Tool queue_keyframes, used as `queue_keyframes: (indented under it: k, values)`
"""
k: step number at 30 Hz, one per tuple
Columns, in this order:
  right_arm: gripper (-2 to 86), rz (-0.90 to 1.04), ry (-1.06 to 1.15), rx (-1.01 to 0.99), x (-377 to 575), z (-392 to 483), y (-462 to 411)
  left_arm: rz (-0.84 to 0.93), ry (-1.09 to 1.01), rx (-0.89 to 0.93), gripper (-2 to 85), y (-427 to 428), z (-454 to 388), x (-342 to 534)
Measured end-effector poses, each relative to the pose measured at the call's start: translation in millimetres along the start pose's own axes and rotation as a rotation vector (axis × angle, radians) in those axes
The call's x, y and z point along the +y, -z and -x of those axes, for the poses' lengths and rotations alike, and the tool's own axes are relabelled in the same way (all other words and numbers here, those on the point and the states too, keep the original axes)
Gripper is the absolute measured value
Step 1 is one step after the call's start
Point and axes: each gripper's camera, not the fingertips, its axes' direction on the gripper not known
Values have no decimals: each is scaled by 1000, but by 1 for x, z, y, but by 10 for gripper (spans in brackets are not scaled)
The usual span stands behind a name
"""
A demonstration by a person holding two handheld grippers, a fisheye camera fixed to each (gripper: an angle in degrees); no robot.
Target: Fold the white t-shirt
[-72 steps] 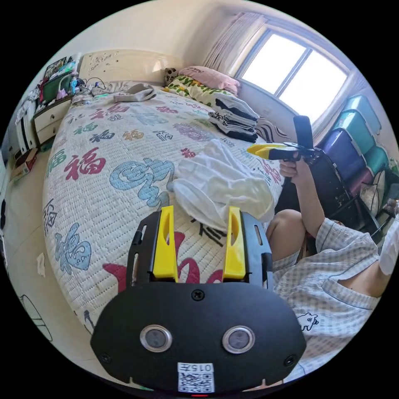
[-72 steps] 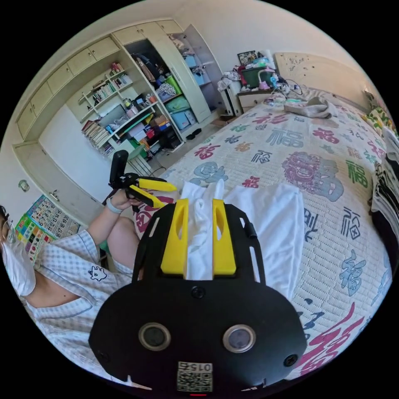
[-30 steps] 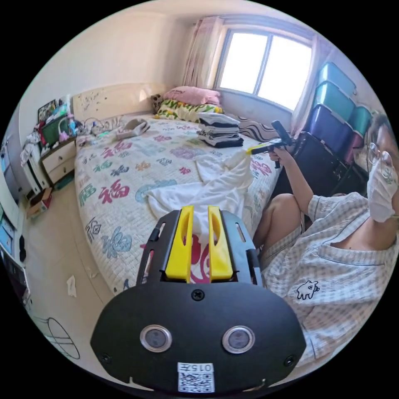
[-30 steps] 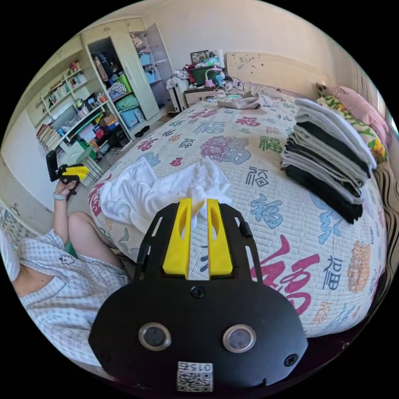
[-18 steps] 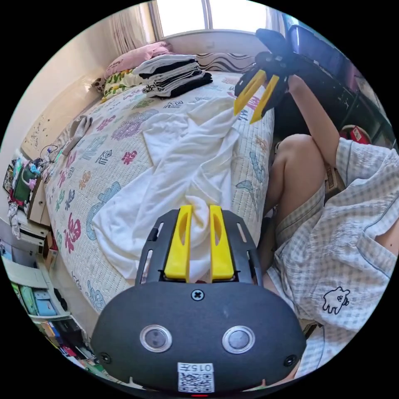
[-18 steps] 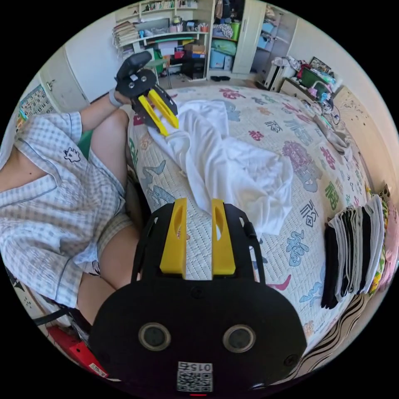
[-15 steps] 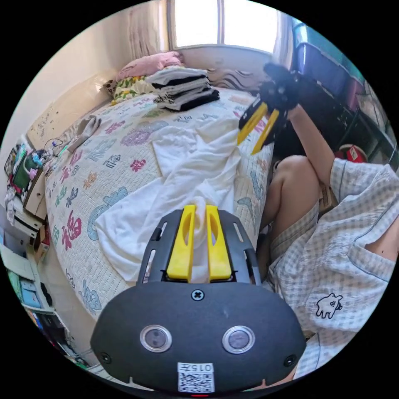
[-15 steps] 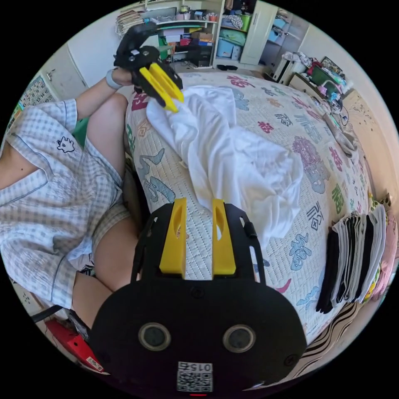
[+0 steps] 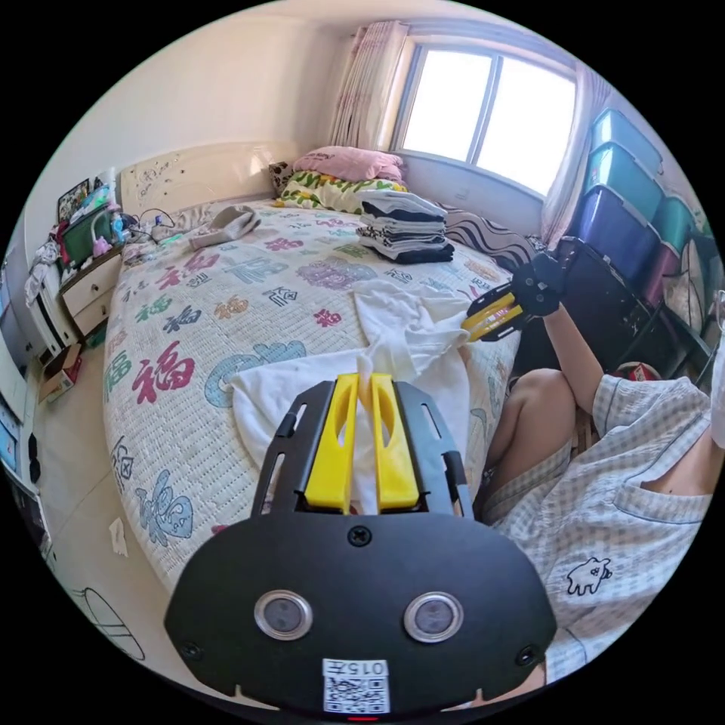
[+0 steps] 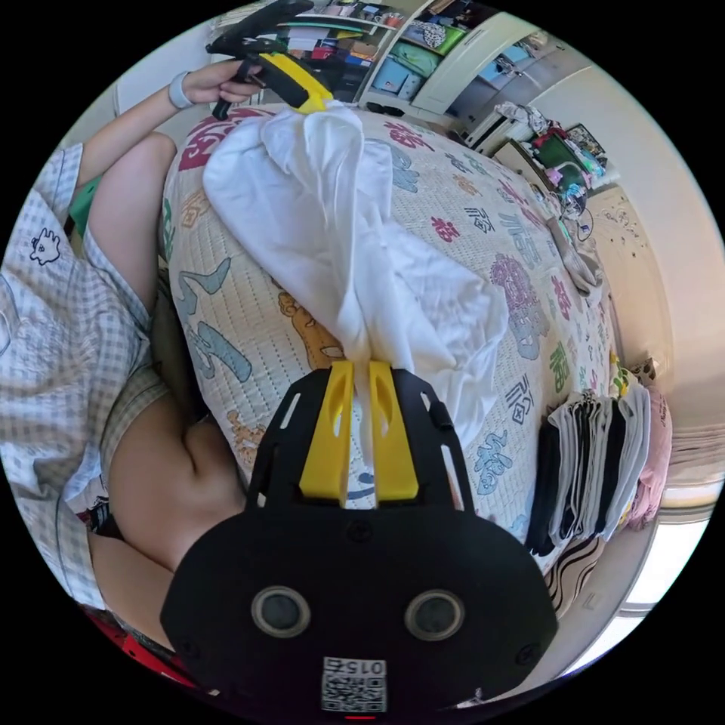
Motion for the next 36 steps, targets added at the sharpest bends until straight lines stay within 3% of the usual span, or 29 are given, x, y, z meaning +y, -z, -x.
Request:
queue_keyframes:
  k: [8, 14, 19, 25, 31, 36]
  values:
    - [18, -182, -218, -141, 46, -15, 22, 191, -33, 234, 80, -20, -25, 32]
    - [9, -329, -466, -171, 75, -23, 52, 101, -68, 43, 4, 7, -63, 53]
    - [5, -817, -794, -157, 133, -21, 145, -507, 75, -228, -4, 153, -104, 83]
    - [5, -1306, -865, 14, 165, 30, 245, -1075, 53, -292, -6, 269, -207, 120]
    - [4, -1620, -814, 249, 186, 88, 324, -1470, -54, -378, -6, 329, -300, 159]
    - [3, -1728, -773, 543, 187, 124, 364, -1618, -242, -535, -6, 358, -360, 176]
